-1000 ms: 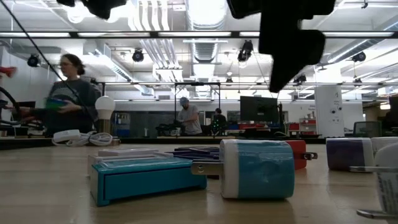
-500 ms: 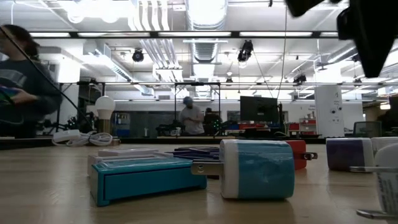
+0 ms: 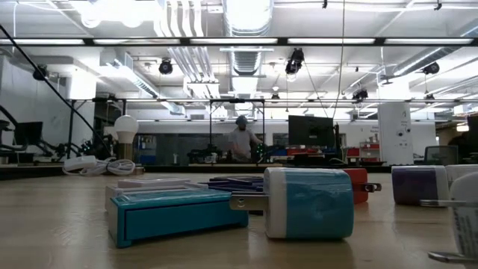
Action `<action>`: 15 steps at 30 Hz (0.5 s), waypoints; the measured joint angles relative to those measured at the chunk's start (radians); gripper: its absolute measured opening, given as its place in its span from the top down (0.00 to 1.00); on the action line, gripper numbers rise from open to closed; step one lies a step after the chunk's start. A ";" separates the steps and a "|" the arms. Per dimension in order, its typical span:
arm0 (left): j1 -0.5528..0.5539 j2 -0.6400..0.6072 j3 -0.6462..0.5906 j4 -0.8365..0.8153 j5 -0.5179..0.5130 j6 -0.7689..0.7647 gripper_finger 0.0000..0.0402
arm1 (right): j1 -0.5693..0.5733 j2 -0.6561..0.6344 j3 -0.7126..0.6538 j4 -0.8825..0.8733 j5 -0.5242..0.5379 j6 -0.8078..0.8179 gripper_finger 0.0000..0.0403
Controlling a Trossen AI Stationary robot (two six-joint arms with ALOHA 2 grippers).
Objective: Pick & Place Office items
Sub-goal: Put the pink charger adapter into the black basket
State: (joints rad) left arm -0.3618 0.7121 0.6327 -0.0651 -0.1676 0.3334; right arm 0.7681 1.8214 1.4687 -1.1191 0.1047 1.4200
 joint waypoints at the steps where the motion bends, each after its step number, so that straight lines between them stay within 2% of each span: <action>1: 0.000 0.004 0.000 0.001 0.000 -0.006 0.39 | 0.008 0.000 -0.001 -0.003 0.000 0.020 0.19; 4: 0.000 0.015 0.000 0.007 0.000 -0.015 0.39 | 0.031 0.000 -0.002 -0.004 0.000 0.009 0.19; 9: 0.000 0.028 0.000 0.006 0.000 -0.024 0.39 | 0.058 0.000 -0.020 -0.001 0.001 -0.206 0.19; 15: 0.000 0.034 0.000 0.006 0.000 -0.041 0.39 | 0.067 0.001 -0.071 0.015 0.002 -0.323 0.19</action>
State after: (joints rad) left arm -0.3619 0.7460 0.6327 -0.0593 -0.1677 0.2927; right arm 0.8349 1.8225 1.3973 -1.1043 0.1072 1.0965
